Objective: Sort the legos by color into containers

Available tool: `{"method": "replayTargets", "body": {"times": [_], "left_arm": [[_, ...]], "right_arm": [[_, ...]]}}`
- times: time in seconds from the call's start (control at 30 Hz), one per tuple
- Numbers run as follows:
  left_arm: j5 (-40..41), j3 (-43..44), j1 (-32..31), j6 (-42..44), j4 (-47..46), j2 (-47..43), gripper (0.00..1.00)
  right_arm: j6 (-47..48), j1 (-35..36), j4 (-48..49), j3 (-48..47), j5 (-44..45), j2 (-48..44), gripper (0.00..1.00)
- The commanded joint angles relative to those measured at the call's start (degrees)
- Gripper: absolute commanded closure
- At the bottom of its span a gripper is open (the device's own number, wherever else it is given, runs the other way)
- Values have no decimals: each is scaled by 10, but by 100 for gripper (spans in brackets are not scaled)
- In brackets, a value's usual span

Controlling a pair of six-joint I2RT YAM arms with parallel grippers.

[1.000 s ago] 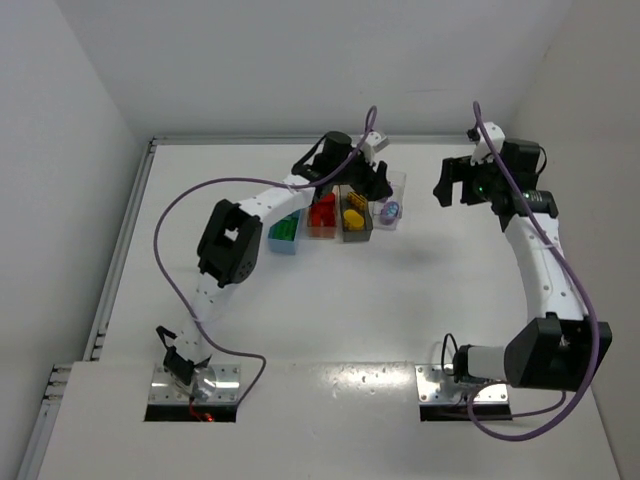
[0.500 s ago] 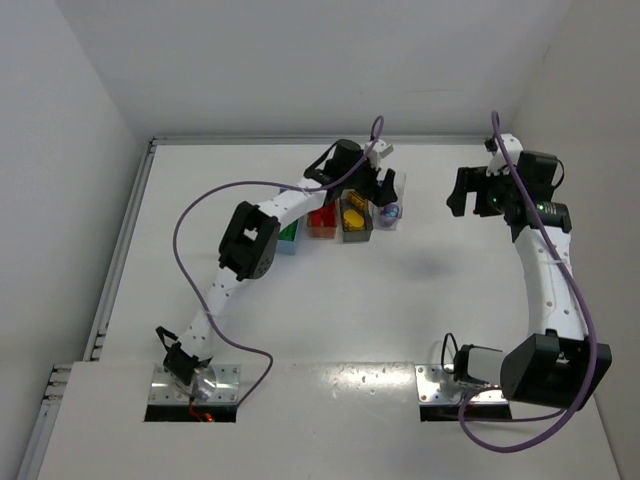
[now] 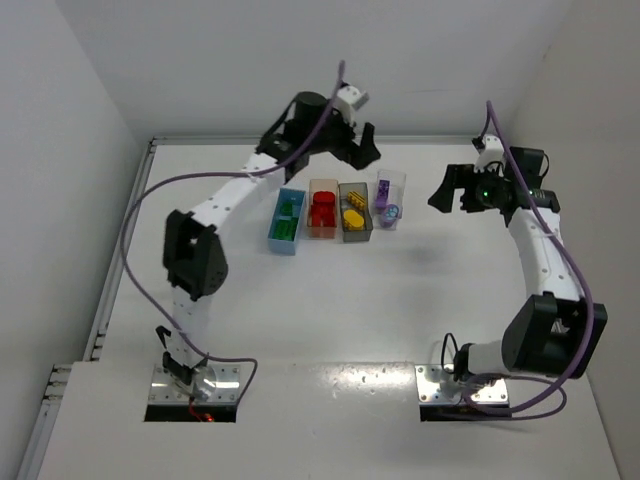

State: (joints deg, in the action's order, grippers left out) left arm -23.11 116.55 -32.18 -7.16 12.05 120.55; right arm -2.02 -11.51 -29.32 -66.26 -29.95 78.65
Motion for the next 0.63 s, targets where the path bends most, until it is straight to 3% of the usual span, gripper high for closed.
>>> {"method": "replayTargets", "body": {"times": [0.0,0.2,0.37,0.6], "left_arm": [[56,-68,53,2,62,-108,0],[148,-223,160,2,98,-203,0],[166,-400,234,19,86,-261,0],[150,-478,289,8,46,-266,0]], "right_arm": [[-14,3,28,-27,-39,26,0],[4,3,93,36,-14,39,0],[19,-2,139,77,6,57,0],[31,-2,157,105,25,70,0]]}}
